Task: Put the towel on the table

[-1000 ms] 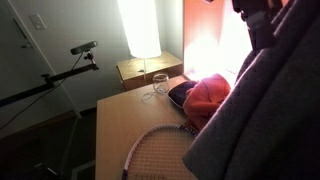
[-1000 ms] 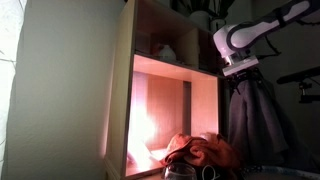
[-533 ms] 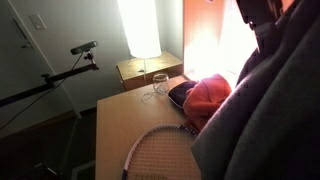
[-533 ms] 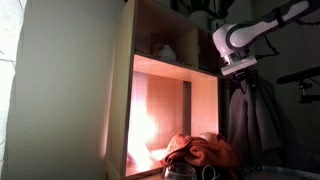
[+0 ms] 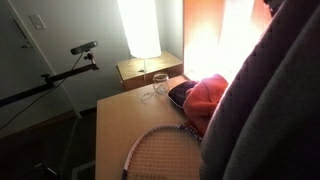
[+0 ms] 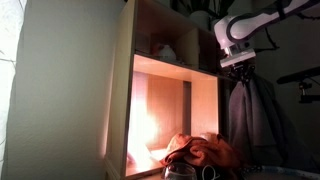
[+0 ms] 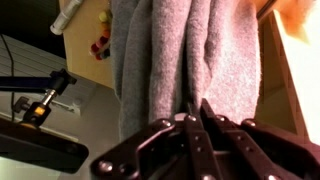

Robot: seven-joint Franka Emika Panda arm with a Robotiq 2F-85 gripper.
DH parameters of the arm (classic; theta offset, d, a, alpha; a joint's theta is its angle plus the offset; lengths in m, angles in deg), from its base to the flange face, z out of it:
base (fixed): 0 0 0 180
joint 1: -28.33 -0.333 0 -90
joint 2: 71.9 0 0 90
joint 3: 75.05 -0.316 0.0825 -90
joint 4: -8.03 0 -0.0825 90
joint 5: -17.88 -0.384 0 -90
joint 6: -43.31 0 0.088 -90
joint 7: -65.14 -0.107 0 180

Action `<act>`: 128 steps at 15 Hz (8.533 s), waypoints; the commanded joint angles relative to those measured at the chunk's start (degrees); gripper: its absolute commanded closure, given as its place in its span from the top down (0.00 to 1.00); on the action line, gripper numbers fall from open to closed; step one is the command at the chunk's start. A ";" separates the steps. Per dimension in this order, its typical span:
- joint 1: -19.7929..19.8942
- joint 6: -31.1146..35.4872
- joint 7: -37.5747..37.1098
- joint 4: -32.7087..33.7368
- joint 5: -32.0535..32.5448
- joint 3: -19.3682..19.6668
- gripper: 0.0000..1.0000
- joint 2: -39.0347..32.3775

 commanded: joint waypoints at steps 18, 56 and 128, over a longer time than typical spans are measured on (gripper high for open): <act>1.31 2.31 15.61 -6.22 -7.45 -2.34 1.00 8.94; -0.05 -8.38 -5.87 3.96 0.72 0.72 1.00 -6.13; -14.40 11.96 22.80 -10.10 9.89 -6.72 0.07 19.59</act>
